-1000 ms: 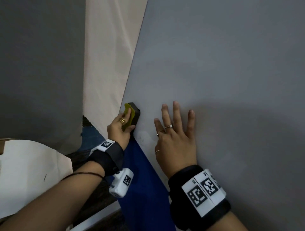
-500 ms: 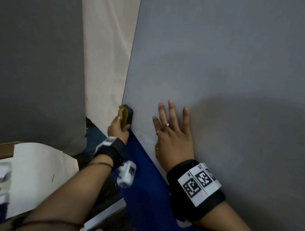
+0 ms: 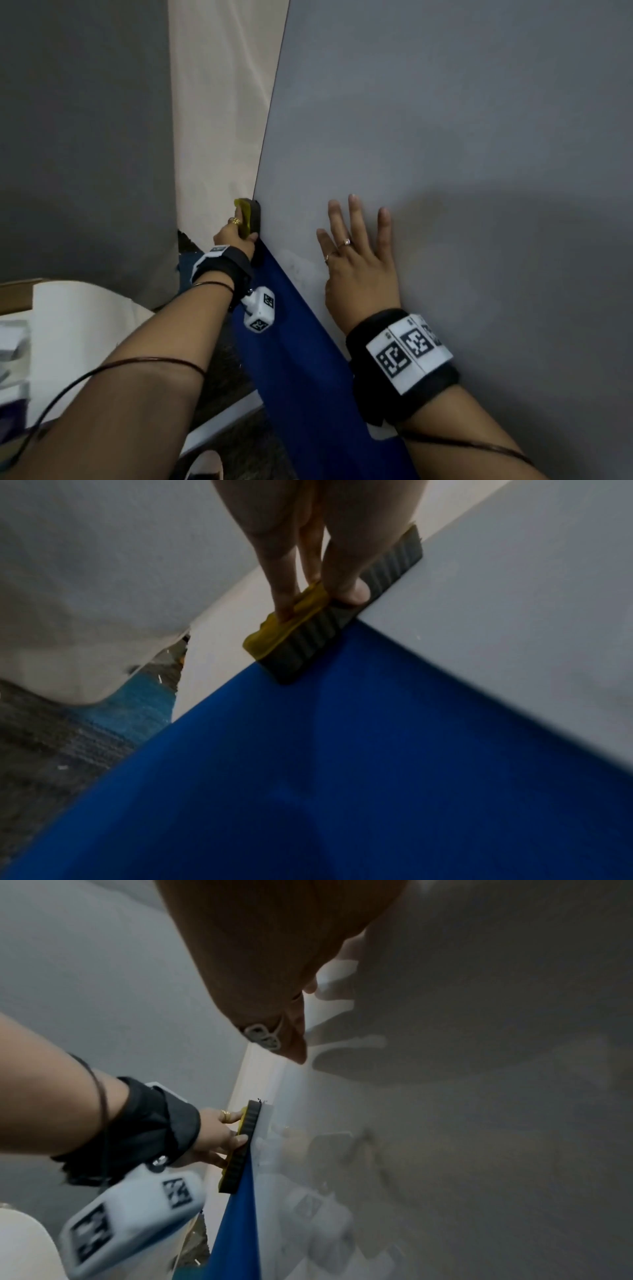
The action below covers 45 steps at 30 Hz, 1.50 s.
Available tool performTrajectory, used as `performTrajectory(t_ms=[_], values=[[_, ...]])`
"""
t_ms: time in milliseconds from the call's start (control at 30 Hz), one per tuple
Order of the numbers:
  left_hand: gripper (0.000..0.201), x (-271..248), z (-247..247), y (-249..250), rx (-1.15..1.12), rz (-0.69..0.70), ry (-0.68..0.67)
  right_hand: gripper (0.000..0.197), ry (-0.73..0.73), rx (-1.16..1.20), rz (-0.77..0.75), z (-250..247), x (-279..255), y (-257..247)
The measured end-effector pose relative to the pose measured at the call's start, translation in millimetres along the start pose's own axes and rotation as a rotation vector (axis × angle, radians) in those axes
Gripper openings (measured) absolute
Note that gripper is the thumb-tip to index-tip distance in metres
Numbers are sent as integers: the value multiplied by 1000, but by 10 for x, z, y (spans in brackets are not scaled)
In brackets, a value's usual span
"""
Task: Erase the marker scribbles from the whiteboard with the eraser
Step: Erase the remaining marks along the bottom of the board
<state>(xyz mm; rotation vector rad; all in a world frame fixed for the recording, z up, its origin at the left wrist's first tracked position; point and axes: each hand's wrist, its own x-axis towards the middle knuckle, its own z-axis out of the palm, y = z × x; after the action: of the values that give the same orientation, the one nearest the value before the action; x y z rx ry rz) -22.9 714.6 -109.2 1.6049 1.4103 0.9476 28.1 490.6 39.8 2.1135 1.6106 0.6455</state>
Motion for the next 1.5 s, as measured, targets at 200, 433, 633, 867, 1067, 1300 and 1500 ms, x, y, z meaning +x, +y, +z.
performTrajectory(t_ms=[200, 433, 633, 867, 1067, 1300, 1500], values=[[54, -875, 179, -157, -130, 132, -30, 57, -22, 36, 9, -107, -35, 11], [49, -2279, 259, -71, -299, 329, -181, 52, -84, -25, -52, -218, -153, 128], [45, -1538, 94, 24, -206, 55, -165, 49, -39, 2, -137, -168, -300, 249], [57, -2020, 166, 100, -242, 166, -108, 42, 247, 242, -216, -196, -342, 479], [53, -2856, 372, 183, -418, 85, -279, 24, 302, 329, -52, -87, -791, 418], [56, -2526, 104, 225, -403, 92, -223, 42, 355, 197, 110, -236, -1135, 553], [58, -2800, 164, 321, -348, 48, -205, 45, 139, -34, 110, -402, -1332, 838]])
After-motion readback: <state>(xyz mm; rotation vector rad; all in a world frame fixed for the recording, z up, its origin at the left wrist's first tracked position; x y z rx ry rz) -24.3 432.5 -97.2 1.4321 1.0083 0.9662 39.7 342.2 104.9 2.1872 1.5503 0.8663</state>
